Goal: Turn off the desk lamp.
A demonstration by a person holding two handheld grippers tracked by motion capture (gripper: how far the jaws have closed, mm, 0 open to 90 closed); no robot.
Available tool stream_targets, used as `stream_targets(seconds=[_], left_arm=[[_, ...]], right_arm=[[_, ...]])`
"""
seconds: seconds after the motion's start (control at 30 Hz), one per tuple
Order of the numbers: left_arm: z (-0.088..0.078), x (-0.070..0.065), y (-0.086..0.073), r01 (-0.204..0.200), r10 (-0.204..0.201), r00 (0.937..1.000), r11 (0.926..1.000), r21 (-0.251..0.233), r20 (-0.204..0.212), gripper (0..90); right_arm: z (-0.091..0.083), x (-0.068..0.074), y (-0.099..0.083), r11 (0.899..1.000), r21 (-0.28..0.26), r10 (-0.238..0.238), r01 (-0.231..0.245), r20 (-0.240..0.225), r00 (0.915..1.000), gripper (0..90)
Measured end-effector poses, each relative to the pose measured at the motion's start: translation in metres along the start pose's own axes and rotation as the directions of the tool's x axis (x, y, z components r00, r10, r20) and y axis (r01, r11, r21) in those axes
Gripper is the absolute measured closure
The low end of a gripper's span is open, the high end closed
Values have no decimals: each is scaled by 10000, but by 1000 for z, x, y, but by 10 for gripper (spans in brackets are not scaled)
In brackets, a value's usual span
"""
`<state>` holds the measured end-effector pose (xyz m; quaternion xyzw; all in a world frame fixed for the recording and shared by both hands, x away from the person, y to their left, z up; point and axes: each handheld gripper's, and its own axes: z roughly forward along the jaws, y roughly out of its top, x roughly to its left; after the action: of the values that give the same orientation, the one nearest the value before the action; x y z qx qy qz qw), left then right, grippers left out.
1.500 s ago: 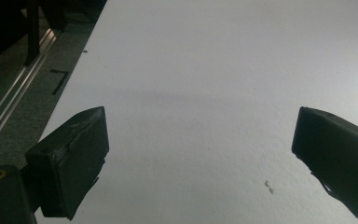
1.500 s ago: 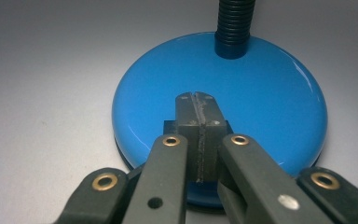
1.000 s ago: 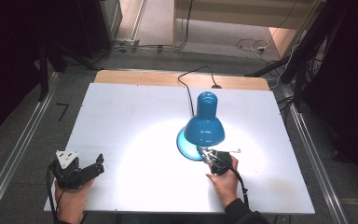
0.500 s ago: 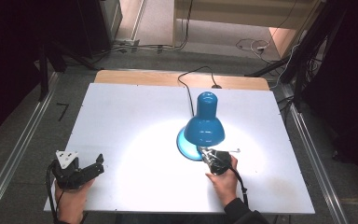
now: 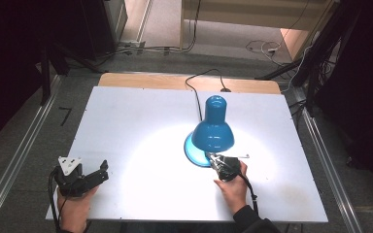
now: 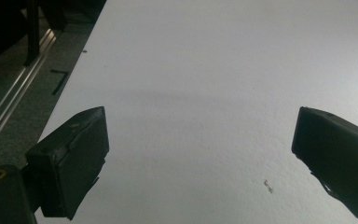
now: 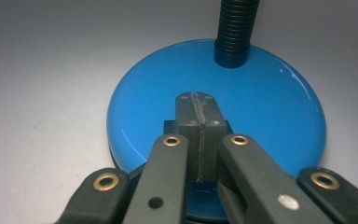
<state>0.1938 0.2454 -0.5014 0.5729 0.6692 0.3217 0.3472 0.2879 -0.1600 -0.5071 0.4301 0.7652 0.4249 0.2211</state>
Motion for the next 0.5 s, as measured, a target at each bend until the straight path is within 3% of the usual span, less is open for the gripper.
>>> stream_targets(seconds=[0.33,0.4,0.5], left_arm=[[0,0,0,3,-3,10000,10000,11,-3,45],[0,0,0,4,-4,10000,10000,2,2,45],[1,1,0,46,-46,10000,10000,-4,-4,45]], right_arm=[[3,-3,1,10000,24,-62,62,67,10000,883],[4,-5,1,9998,22,185,-185,0,9998,883],[4,-5,1,10000,10,-4,4,54,10000,883]])
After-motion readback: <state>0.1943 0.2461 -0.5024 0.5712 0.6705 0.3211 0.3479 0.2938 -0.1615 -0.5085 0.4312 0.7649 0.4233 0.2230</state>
